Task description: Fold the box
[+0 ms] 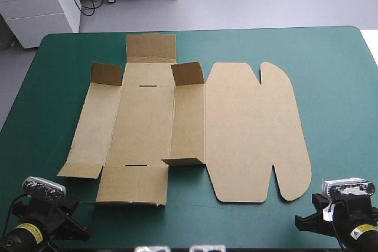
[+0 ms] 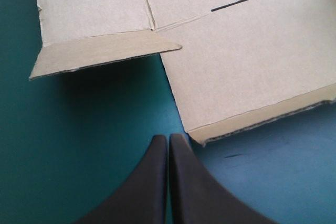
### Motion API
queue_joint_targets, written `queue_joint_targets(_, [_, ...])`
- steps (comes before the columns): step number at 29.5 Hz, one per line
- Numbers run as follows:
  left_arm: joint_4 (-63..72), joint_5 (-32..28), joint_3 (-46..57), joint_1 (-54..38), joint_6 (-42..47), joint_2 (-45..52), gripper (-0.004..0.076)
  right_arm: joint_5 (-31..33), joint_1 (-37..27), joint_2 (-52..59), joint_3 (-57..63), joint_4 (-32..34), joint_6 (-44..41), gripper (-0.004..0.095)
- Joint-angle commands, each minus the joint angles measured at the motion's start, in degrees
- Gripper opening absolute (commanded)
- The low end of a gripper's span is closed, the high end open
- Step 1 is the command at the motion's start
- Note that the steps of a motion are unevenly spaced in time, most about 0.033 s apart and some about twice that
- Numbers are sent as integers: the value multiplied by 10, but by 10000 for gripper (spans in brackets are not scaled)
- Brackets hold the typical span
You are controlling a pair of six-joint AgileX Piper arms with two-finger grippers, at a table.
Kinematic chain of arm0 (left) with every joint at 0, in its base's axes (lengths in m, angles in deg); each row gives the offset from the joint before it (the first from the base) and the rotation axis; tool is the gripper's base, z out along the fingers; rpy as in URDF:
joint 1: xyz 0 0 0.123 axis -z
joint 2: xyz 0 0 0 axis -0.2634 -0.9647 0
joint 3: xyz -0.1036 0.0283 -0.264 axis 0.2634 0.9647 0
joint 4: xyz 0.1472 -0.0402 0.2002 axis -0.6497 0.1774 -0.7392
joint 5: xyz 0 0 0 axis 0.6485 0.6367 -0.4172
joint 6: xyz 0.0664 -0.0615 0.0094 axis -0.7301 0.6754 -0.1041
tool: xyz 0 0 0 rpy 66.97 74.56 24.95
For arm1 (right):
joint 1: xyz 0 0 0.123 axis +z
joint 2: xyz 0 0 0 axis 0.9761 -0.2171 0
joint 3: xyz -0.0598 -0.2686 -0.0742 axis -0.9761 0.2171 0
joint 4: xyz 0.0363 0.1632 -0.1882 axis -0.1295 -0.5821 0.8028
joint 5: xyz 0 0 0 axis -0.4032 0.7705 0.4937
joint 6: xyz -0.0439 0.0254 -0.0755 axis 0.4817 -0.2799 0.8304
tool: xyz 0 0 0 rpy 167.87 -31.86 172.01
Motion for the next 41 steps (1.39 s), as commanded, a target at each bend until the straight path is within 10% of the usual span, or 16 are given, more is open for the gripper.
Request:
queue_joint_targets(1, [-1, -28, -14, 1, 2, -6, -8, -30, 2, -6, -13, -11, 1, -4])
queue_joint_targets(18, [2, 9, -90, 1, 36, -44, -8, -30, 2, -6, -13, -10, 1, -4])
queue_joint_targets(33, [-45, 60, -348, 1, 34, -343, -8, -30, 2, -6, -13, -10, 1, -4])
queue_joint_targets(41, [-83, -10, -440, -6, 37, -484, -8, -30, 2, -6, -13, -10, 1, -4])
